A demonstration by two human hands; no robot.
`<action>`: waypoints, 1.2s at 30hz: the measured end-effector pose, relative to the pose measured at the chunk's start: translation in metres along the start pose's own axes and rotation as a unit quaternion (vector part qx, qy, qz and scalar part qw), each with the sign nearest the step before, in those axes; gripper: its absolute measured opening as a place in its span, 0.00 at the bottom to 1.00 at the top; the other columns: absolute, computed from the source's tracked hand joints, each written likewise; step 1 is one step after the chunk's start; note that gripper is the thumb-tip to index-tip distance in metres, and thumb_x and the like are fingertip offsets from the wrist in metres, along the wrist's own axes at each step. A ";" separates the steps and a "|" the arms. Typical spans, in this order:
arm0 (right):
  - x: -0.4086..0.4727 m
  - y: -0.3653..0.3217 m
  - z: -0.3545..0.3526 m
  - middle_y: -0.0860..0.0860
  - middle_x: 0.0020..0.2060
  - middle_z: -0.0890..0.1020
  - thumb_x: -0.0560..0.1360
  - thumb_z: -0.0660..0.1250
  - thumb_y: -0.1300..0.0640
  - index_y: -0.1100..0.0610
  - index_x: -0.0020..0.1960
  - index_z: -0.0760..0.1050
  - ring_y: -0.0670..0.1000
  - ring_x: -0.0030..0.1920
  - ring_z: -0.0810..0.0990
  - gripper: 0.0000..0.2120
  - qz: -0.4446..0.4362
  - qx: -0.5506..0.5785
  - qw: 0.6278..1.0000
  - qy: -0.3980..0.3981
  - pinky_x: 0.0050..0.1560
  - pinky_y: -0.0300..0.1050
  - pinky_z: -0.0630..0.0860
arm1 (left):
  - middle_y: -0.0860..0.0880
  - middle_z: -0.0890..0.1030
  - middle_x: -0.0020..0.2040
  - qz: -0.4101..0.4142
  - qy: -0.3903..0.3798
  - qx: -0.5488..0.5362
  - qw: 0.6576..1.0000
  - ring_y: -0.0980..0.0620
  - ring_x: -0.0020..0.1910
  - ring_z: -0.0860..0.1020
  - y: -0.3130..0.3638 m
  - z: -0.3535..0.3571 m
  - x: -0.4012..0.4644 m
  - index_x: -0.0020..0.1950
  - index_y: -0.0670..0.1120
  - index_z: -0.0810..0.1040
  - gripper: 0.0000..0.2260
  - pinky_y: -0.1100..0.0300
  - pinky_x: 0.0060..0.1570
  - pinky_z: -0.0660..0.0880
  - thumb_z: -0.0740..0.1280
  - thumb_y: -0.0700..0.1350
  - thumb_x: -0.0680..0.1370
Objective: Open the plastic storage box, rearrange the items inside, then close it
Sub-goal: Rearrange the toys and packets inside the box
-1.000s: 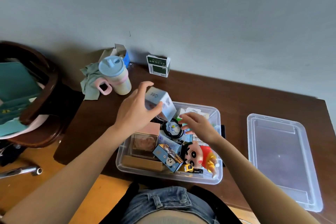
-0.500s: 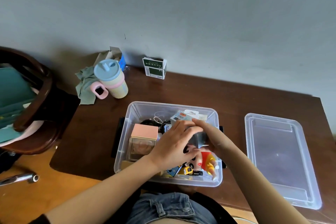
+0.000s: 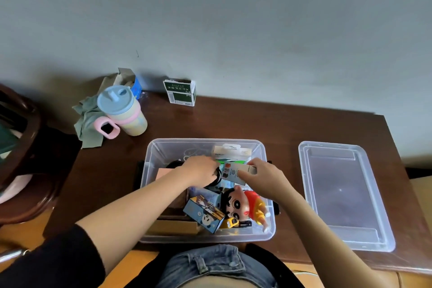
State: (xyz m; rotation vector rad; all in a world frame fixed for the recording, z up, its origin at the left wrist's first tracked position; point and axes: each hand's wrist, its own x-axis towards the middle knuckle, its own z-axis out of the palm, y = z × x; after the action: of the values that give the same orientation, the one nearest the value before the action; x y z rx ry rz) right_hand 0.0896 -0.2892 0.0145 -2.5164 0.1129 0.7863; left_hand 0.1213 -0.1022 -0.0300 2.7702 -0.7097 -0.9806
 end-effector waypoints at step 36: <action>0.006 -0.003 0.016 0.49 0.35 0.77 0.74 0.59 0.39 0.55 0.42 0.70 0.47 0.31 0.74 0.18 0.016 -0.017 0.990 0.138 0.29 0.40 0.69 | 0.42 0.69 0.68 -0.055 -0.064 0.042 0.996 0.39 0.66 0.67 0.001 0.024 0.029 0.71 0.46 0.62 0.30 0.46 0.64 0.65 0.69 0.50 0.73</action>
State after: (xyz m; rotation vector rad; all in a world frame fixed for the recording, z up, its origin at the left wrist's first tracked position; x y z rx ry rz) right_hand 0.0875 -0.2782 0.0011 -2.6486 0.2350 0.4516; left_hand 0.1261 -0.1162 -0.0648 2.8665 -0.6360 -1.1852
